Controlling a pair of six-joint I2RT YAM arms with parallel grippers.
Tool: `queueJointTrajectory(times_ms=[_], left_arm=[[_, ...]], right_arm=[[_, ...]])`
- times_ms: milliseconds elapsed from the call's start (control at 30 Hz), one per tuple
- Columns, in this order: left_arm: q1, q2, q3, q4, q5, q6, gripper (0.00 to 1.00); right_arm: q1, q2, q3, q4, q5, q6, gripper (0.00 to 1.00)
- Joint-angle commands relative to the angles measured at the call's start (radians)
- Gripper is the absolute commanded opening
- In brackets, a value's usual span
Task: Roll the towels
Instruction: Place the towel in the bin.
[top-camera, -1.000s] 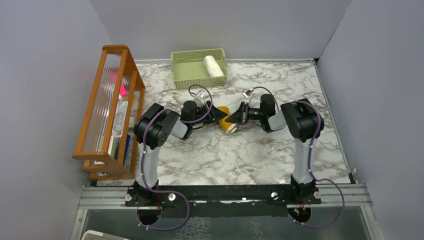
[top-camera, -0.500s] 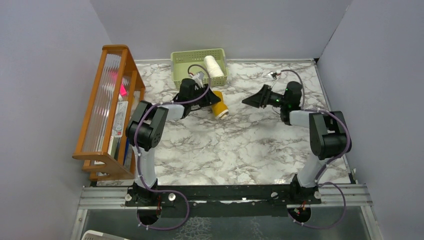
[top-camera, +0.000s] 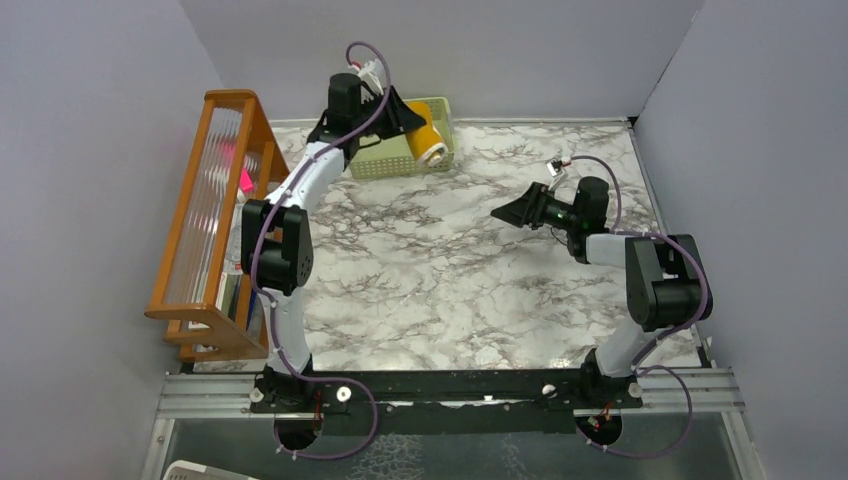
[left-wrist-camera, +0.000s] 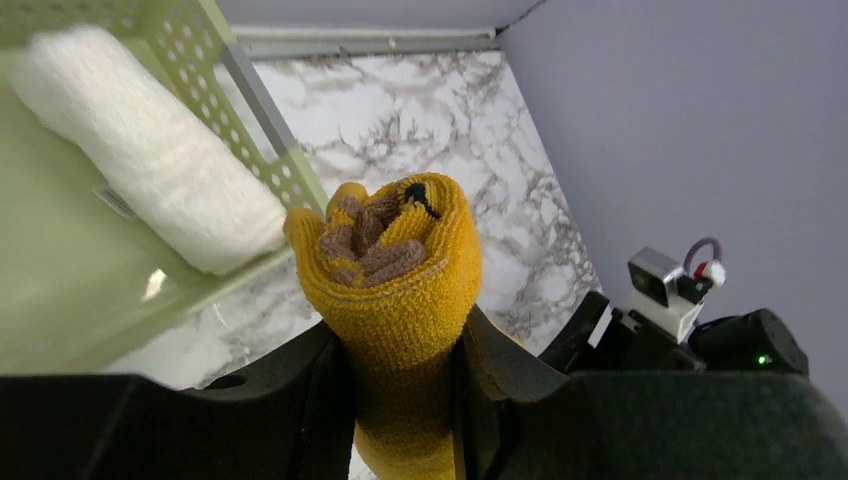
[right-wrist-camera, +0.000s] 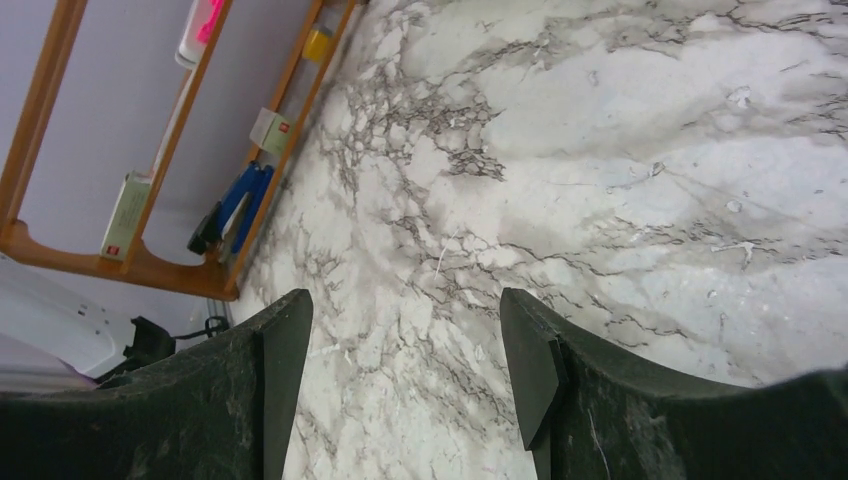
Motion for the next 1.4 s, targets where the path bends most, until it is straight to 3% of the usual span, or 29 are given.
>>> queueJointTrajectory(times_ms=[0,267,300,333,400,733,1100,1367], left_arm=[[0.097,0.119,0.187,-0.167,0.115,0.013,0.05],[0.161,0.45,0.607,-0.266,0.203,0.013,0.05],[0.163,0.492,0.642,-0.268,0.204,0.256,0.53],[0.165,0.53,0.677,-0.267,0.203,0.176,0.07],[0.167,0.591,0.724,-0.268,0.187,0.16,0.01],[0.167,0.698,0.761,-0.205,0.079,0.156,0.06],[0.148,0.829,0.846,-0.018,0.056,0.014,0.12],[0.105,0.878,0.846,0.059,0.034,-0.043,0.31]], right_arm=[[0.001,-0.035,-0.018,0.114,0.091,0.023,0.69],[0.001,-0.025,-0.024,0.126,0.073,0.025,0.69],[0.001,-0.023,-0.02,0.124,0.066,0.024,0.69],[0.001,-0.022,-0.015,0.115,0.06,0.019,0.69],[0.0,-0.026,-0.009,0.089,0.056,-0.001,0.69],[0.001,-0.011,-0.001,0.043,0.043,-0.039,0.69],[0.002,-0.001,0.012,0.012,0.034,-0.059,0.69],[0.005,0.02,0.018,0.016,0.022,-0.049,0.69]])
